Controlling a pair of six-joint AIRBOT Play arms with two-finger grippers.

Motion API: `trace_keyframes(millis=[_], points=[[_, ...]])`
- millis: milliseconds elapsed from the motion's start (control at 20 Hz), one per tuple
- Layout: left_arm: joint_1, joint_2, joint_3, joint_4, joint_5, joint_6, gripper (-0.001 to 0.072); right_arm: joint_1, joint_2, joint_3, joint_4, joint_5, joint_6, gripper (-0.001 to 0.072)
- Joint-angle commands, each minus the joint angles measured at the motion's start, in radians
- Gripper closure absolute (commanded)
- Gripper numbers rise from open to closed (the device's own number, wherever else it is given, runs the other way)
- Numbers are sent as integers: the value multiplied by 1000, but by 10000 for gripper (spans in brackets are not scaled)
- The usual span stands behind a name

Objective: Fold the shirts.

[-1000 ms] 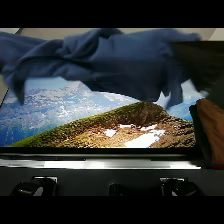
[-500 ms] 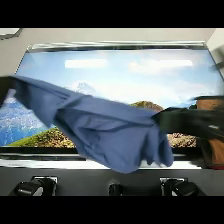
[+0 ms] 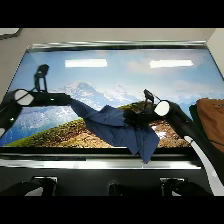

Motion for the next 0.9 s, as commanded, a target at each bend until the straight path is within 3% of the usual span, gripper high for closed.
trace_keyframes(millis=[0,50,100,200,300,350,450,550,650,850], points=[[-1,-128,18,-107,-80,1,121,-56,-68,27,82,-34,-85,270],[16,-125,47,-92,-148,3,-2,-114,-47,77,70,70,-155,23],[42,-123,85,-71,-246,2,-4,-190,-17,140,23,217,-230,6],[96,-110,109,-70,-457,1,0,-357,49,224,-203,452,-257,19],[96,-70,-8,-142,-509,6,1,-528,94,207,-362,530,-250,69],[78,-44,-102,-212,-465,12,1,-609,102,166,-327,516,-244,102],[-1,-7,-316,-417,-280,14,4,-699,97,67,-253,486,-280,100],[-114,-16,-460,-581,-101,25,67,-707,91,-26,-246,468,-328,22],[-244,-41,-514,-688,54,24,67,-704,85,-73,-229,457,-354,21],[-426,-124,-475,-832,239,23,67,-704,83,-90,-220,407,-360,18]])
